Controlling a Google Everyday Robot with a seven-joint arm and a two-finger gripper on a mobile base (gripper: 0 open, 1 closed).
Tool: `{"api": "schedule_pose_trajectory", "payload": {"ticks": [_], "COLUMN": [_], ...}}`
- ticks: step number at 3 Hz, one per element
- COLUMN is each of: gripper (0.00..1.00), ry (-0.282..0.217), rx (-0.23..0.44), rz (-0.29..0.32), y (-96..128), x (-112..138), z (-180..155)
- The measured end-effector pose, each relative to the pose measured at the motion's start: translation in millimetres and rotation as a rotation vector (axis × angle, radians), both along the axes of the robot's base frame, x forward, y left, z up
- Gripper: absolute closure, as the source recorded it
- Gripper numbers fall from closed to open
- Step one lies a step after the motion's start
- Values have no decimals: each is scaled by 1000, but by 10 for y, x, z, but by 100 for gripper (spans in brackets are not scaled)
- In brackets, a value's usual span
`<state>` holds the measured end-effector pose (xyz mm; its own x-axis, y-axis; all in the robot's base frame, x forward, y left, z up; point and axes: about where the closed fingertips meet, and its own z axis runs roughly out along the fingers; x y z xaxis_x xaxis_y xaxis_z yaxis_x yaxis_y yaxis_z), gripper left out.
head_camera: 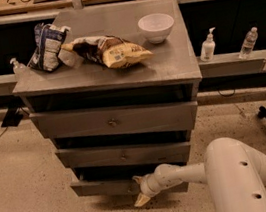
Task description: Open bottom drawer
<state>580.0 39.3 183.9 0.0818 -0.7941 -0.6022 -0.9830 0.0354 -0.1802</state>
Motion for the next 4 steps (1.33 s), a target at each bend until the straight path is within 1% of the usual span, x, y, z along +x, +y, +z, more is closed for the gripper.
{"api": "schedule_pose_trajectory", "payload": {"ticks": [1, 2, 3, 4], "gripper": [33, 18, 0, 0], "ry": [22, 33, 40, 27], "rx": [32, 64, 123, 156], "rz": [37, 68, 127, 154], "y": [53, 92, 160, 188], "x": [-228, -448, -876, -1058], "z": [43, 108, 280, 423]}}
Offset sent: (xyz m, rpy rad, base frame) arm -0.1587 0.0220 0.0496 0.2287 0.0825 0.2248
